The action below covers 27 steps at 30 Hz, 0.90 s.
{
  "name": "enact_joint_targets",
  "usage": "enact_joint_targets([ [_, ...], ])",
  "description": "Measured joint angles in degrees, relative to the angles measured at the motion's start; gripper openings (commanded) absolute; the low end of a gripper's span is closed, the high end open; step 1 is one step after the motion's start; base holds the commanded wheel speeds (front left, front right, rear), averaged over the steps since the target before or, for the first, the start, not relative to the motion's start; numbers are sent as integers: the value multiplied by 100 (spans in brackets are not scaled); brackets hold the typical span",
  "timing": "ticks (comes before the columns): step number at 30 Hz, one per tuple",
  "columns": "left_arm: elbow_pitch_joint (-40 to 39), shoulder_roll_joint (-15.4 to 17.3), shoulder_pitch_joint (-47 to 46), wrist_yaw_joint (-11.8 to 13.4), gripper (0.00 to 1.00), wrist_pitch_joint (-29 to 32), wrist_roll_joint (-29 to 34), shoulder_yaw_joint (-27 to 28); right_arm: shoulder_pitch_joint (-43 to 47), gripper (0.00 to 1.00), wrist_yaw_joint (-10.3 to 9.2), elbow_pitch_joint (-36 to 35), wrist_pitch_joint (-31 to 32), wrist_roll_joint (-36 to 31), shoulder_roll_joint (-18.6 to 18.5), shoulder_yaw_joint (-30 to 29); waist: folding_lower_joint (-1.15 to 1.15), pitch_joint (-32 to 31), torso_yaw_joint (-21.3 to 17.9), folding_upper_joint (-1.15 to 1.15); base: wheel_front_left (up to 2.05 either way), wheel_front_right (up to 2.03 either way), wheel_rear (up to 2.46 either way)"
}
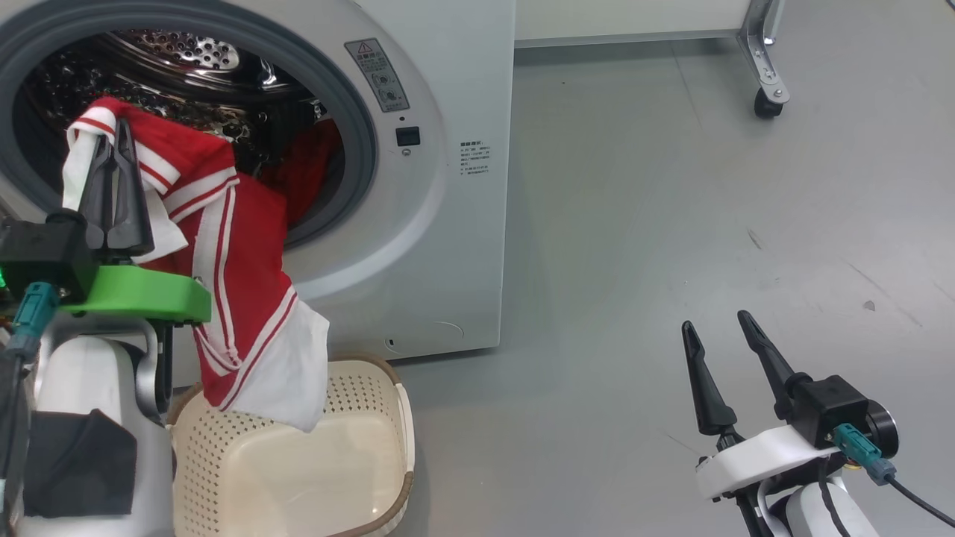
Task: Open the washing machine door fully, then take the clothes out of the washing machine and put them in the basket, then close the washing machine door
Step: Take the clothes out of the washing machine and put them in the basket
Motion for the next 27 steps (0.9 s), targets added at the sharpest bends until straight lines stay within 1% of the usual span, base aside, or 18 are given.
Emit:
enact_joint_targets([
  [9,-46,-14,321,26,0,1,0,-120,0,100,0,-51,0,0,15,0,0,165,-64,0,0,0,0],
  [13,-1,-16,431,49,0,120,0,-169,-2,100,0,-66,0,0,16,-3,0,229,-78,0,0,0,0],
  [21,486,-23,864,112,0,853,45,-288,-12,100,0,-110,0,0,20,-1,0,432,-107,0,0,0,0],
  [27,958,-16,1087,119,0,1477,235,-431,-53,100,9,-151,0,0,22,44,0,659,-132,0,0,0,0],
])
